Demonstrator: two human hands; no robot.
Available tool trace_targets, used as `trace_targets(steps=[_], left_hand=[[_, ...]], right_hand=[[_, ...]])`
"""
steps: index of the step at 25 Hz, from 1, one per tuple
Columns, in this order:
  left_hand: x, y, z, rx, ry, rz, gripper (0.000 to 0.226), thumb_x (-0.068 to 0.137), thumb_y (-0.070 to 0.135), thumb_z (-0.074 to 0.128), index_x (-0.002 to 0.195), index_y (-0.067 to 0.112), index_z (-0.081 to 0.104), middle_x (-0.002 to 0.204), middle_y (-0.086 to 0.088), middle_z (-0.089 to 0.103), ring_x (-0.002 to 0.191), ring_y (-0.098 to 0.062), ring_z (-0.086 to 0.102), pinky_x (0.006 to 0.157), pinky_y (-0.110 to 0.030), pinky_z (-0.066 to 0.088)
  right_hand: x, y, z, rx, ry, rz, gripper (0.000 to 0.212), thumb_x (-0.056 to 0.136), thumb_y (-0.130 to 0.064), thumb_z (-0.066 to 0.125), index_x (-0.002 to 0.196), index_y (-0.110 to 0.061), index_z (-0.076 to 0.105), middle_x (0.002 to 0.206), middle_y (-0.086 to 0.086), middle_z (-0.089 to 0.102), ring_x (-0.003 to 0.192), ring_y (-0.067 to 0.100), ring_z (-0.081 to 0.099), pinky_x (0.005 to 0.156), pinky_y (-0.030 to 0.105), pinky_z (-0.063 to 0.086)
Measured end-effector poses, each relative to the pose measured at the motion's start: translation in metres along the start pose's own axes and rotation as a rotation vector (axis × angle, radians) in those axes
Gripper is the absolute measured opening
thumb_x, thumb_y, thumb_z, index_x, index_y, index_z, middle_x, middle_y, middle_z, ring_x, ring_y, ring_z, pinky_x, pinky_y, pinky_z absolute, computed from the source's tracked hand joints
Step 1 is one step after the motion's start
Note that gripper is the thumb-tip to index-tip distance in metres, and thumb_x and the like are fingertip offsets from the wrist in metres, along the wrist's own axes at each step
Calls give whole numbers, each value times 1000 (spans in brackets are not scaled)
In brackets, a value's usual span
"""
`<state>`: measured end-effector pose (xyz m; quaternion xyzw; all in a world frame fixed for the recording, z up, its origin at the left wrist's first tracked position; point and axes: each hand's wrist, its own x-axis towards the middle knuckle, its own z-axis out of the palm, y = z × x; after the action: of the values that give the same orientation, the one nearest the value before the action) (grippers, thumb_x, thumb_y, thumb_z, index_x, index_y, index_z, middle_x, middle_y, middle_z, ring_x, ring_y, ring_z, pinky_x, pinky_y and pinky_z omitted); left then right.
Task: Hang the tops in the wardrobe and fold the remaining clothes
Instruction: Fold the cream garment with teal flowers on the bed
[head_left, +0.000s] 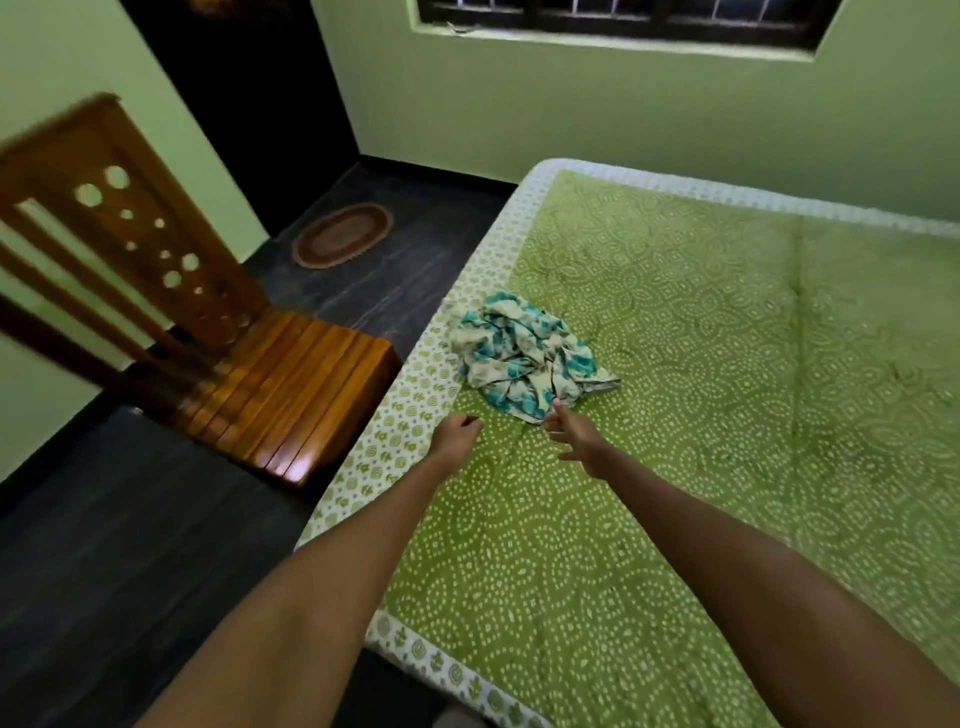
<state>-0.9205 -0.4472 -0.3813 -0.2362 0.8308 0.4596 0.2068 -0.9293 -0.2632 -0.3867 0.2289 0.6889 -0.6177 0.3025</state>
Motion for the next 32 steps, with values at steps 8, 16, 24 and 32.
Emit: trace_targets(steps=[8, 16, 24, 32], left_hand=[[132, 9, -5, -65, -81, -48, 55, 96, 27, 50, 144, 14, 28, 138, -10, 46, 119, -29, 49, 94, -36, 43], [216, -43, 7, -158, -98, -142, 47, 97, 25, 50, 139, 10, 36, 135, -9, 48, 119, -27, 49, 96, -35, 41], [226, -57, 13, -645, -204, -428, 41, 100, 37, 36, 118, 8, 58, 106, -11, 63, 87, -20, 60, 71, -31, 47], [192, -29, 10, -820, -423, -515, 48, 97, 45, 37, 104, 4, 62, 91, -13, 71, 79, -26, 66, 70, -34, 53]], right_hand=[[123, -23, 46, -35, 103, 116, 36, 98, -24, 46, 127, -4, 51, 128, 14, 53, 100, 30, 57, 72, 32, 45], [269, -22, 73, -894, 87, -274, 28, 86, -10, 59, 113, -7, 63, 157, 8, 13, 118, 24, 51, 85, 35, 48], [235, 4, 123, -200, 213, -103, 12, 81, 7, 55, 89, -3, 52, 81, 8, 57, 67, 18, 53, 53, 26, 45], [79, 44, 133, 146, -148, 224, 46, 79, 22, 36, 120, 7, 50, 37, -8, 48, 28, 0, 39, 38, 10, 32]])
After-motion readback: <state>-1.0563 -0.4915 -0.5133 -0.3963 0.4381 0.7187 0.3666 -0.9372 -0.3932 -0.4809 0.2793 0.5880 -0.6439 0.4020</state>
